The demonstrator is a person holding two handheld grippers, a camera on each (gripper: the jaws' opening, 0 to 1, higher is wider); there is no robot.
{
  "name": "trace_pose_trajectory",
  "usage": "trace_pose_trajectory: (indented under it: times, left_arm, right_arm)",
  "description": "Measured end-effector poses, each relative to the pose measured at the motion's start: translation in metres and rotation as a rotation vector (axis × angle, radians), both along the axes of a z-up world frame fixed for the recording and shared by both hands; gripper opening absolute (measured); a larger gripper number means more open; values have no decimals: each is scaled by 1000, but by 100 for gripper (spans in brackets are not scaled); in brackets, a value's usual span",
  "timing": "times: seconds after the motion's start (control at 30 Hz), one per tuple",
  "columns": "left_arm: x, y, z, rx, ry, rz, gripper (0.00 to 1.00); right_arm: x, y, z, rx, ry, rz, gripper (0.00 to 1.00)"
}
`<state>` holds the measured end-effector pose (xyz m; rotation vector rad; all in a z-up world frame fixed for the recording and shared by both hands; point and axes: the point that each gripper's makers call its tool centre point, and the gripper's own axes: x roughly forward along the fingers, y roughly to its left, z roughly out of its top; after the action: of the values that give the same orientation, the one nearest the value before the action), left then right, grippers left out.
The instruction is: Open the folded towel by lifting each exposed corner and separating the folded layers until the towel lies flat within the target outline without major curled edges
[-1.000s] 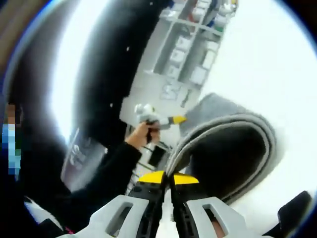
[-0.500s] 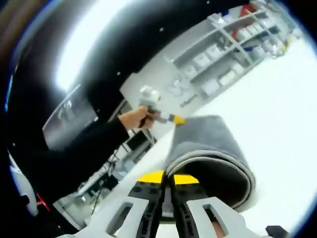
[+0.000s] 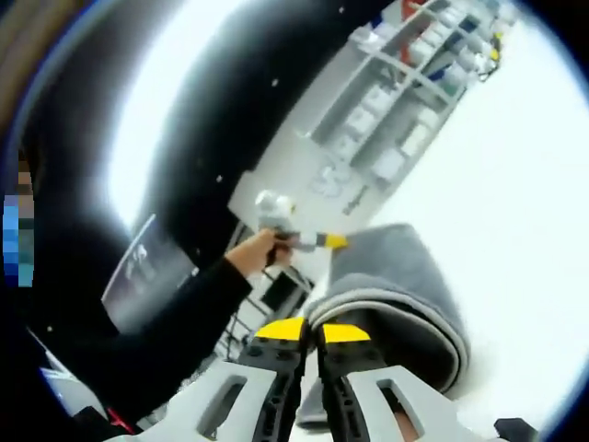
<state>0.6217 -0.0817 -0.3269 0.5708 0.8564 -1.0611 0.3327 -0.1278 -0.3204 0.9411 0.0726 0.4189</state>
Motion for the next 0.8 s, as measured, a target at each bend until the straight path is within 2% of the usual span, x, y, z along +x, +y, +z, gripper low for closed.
trace_pose_trajectory:
  times: [0.07, 0.17, 0.27, 0.53, 0.67, 0.8]
  left_arm:
    - [4, -3, -2, 3, -2, 4, 2]
    - [-5, -8, 1, 11, -5, 10, 2]
    - [-3, -15, 5, 19, -8, 6, 2]
    - [-16, -47, 23, 49, -36, -40, 2]
    - [-24, -61, 24, 76, -58, -66, 2]
    - [-20, -74, 26, 89, -63, -74, 2]
  right_arm:
    - [-1, -5, 0, 16, 0, -4, 0]
    - [-2, -9, 2, 33, -7, -7, 0]
    - [-4, -12, 7, 72, -21, -2, 0]
    - [-8, -32, 14, 120, -45, -25, 0]
    - [-11, -45, 19, 138, -59, -45, 0]
    - [-12, -57, 20, 172, -66, -59, 0]
